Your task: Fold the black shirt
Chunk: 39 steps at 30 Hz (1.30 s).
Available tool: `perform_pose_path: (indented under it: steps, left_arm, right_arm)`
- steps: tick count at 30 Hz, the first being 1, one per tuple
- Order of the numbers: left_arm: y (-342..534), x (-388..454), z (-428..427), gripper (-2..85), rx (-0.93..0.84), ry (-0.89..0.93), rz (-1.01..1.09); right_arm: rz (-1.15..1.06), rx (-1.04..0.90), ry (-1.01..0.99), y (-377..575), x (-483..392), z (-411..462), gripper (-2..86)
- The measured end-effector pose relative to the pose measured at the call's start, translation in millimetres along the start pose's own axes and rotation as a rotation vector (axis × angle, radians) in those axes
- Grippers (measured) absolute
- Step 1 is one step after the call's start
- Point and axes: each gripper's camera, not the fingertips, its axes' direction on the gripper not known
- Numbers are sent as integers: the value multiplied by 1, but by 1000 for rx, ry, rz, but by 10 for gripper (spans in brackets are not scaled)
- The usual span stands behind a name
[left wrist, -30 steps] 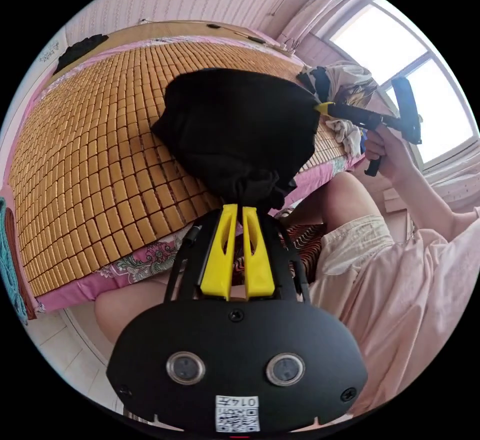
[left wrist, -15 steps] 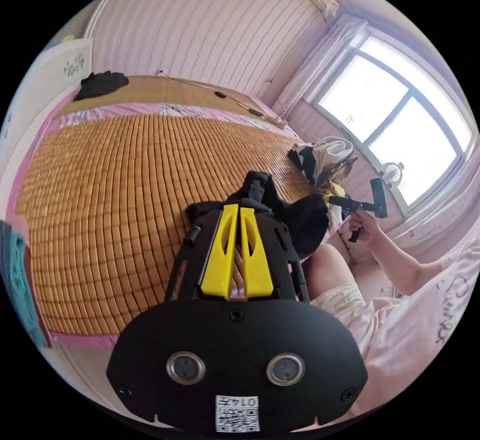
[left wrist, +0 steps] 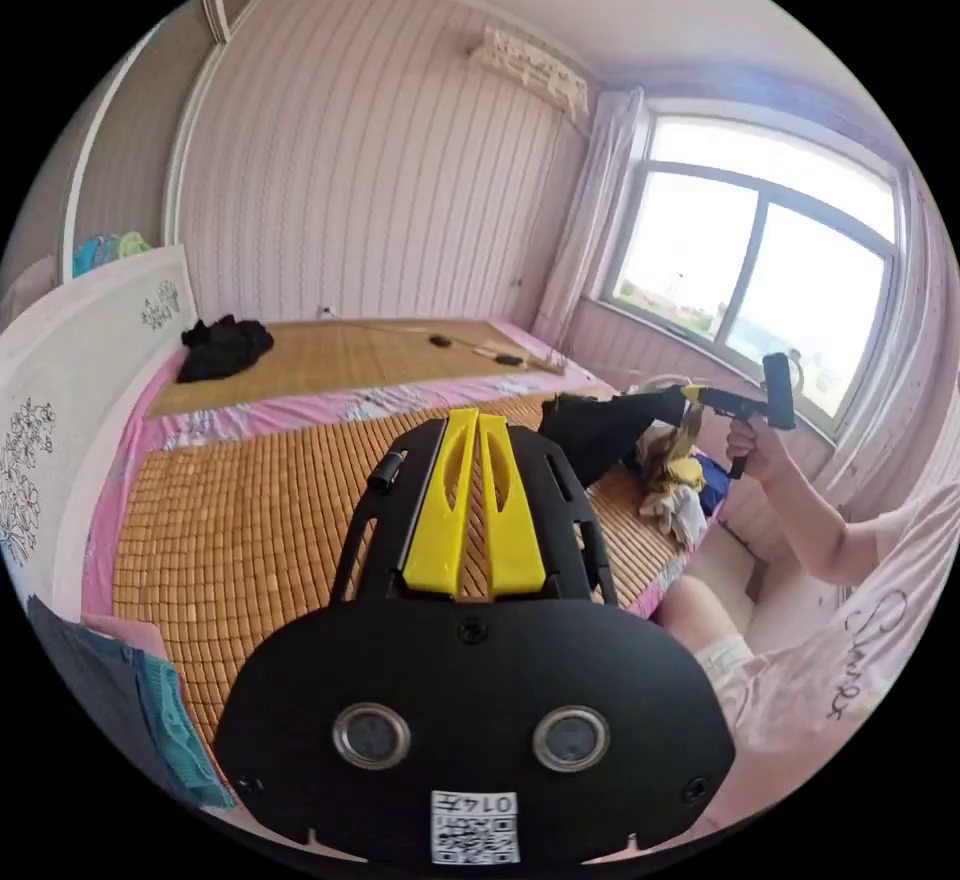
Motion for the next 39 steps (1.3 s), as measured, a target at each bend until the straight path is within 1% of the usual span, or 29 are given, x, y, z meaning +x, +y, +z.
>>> perform_pose_path:
  steps: [1,2,5,7,9,10,11,12,14,15,18,20,23,25,27,29,31,34,36,37,39]
  left_arm:
    - [9,1,12,-10,-38,18,-15]
    - [26,4,36,-10,-113,63,-37]
    - [58,17,90,-9,-278,191,-84]
    - [66,29,114,-8,-348,247,-77]
    - [66,47,142,-6,-416,283,-39]
    - [65,51,148,-4,-430,287,-31]
    - [60,58,160,1,-451,297,-16]
    - [55,64,171,16,-466,304,-5]
    - [46,71,187,36,-485,307,-4]
    - [40,76,197,47,-489,313,4]
    - [32,94,224,71,-518,285,82]
    - [33,107,242,89,-562,288,124]
    - [35,124,266,125,-613,324,103]
    - [34,129,274,121,-605,336,65]
    - [36,131,286,77,-677,336,13]
    - [34,133,284,41,-651,288,38]
    - [28,133,274,29,-613,268,54]
    - [8,127,238,11,-495,244,73]
    - [-13,116,190,3,-359,203,70]
    - [-19,113,178,2,-325,186,69]
    - [-44,94,137,3,-190,85,44]
  right_arm:
    - [4,10,11,15,-1,-9,2]
    - [31,24,37,44,-1,-31,2]
    - [139,-24,101,112,7,-85,1]
    - [170,-121,83,150,8,-107,2]
    - [234,-329,95,199,13,-120,2]
    - [255,-385,102,213,15,-122,1]
    - [315,-477,111,240,22,-126,1]
    - [411,-520,124,265,32,-135,1]
    - [534,-490,164,294,42,-156,1]
    - [593,-440,202,305,47,-170,1]
    - [667,-325,221,317,55,-193,2]
    - [671,-347,213,319,59,-192,2]
    - [656,-406,207,320,63,-185,2]
    - [663,-403,191,321,66,-184,2]
    - [667,-389,171,319,71,-185,3]
    - [651,-371,160,314,74,-188,2]
    - [622,-330,158,302,75,-195,2]
    - [558,-205,157,272,75,-215,3]
    - [460,-97,134,235,71,-225,3]
    - [432,-68,129,226,70,-226,3]
    - [344,56,85,190,71,-221,2]
